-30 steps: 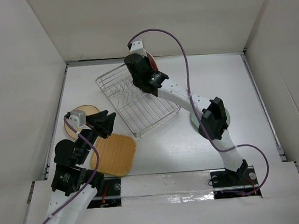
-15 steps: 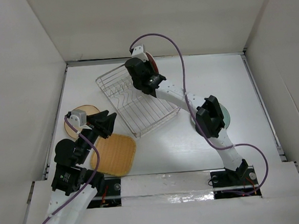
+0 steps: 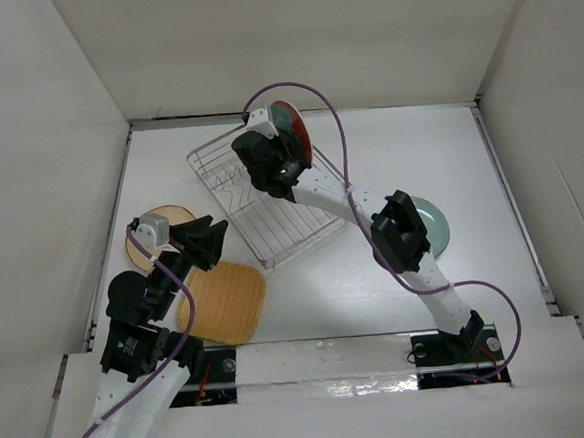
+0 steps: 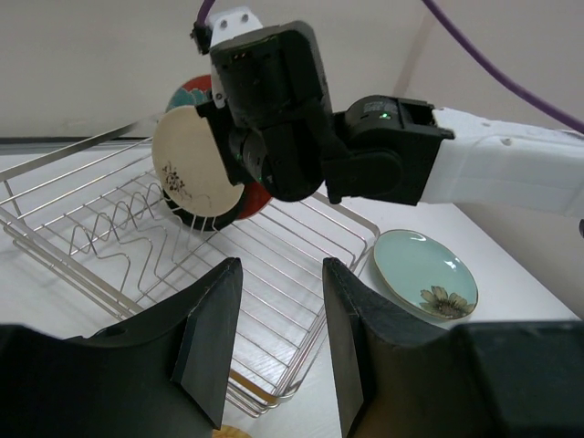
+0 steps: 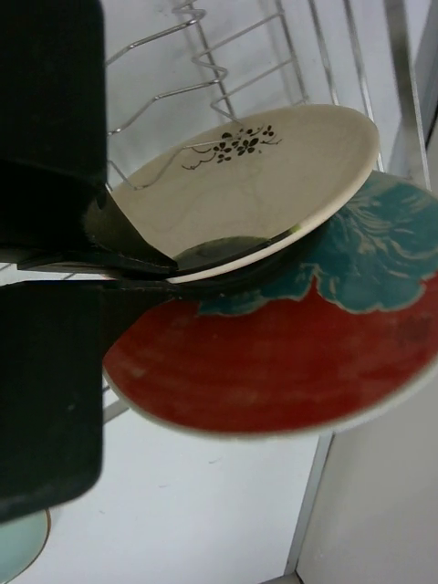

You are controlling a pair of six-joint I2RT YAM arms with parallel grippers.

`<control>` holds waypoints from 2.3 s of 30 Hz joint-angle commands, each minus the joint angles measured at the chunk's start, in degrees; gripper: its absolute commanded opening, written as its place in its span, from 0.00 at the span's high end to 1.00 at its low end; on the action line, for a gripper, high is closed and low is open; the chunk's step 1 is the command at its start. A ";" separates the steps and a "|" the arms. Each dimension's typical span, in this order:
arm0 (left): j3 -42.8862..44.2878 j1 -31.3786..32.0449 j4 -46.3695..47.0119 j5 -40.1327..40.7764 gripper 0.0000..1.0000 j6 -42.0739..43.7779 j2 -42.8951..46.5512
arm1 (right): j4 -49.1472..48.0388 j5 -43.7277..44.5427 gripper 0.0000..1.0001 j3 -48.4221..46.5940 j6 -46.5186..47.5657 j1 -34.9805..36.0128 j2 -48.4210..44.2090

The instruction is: Load the plates into the dish rack

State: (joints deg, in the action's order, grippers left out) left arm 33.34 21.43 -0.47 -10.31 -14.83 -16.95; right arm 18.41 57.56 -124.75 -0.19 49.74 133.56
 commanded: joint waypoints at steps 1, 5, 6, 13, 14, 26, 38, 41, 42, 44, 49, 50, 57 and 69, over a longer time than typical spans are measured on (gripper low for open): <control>1.02 0.37 2.40 -0.42 0.62 0.24 -0.45 | -0.57 -0.17 1.00 -0.41 -3.50 1.42 1.79; 1.02 0.37 2.40 -0.42 0.62 0.33 -0.36 | 0.22 0.18 1.00 -0.41 -5.26 2.47 3.37; 1.02 0.37 2.40 -0.42 0.62 0.24 -0.36 | 0.31 0.18 0.96 -0.15 -6.22 2.47 3.55; 1.02 0.37 2.40 -0.51 0.62 0.24 -0.45 | 0.48 -0.08 0.45 1.08 -8.34 3.00 0.93; 1.02 0.37 2.40 -0.51 0.62 0.24 -0.37 | -0.04 -0.43 0.43 2.04 -8.51 3.00 -0.22; 0.93 0.37 2.49 -0.51 0.62 0.24 1.04 | -21.04 -18.27 1.00 53.34 -26.95 -7.96 -46.74; 0.93 0.37 2.76 -1.30 0.64 -0.02 3.59 | -7.62 -27.67 1.00 103.45 -53.52 -39.96 -90.46; 0.93 0.37 2.84 -1.38 0.64 -0.20 3.94 | -3.22 -30.74 0.68 105.93 -51.68 -47.85 -97.60; 0.93 0.37 2.93 -1.47 0.64 -0.20 3.94 | -4.08 -33.89 0.39 106.55 -49.76 -49.80 -98.13; 1.02 0.37 2.84 -1.12 0.64 -0.20 4.20 | -4.27 -41.37 0.27 105.51 -49.30 -54.98 -95.17; 1.02 0.37 2.76 -0.59 0.64 -0.20 4.56 | -7.94 -52.08 0.24 106.20 -47.71 -61.33 -85.84; 1.11 0.37 2.67 -0.51 0.64 -0.11 4.64 | -9.43 -53.68 0.25 106.90 -47.71 -61.86 -85.05; 1.02 0.37 2.76 -0.77 0.64 -0.11 3.86 | -17.79 -65.28 0.41 109.54 -44.81 -62.39 -78.63; 1.11 0.37 2.40 0.11 0.64 0.06 3.06 | -33.96 -73.11 1.00 112.61 -50.08 -66.95 -68.26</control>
State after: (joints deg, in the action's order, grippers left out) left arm 33.34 21.43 -0.30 -10.48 -14.85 -13.39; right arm -11.38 -14.70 -13.56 -49.69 -16.40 64.36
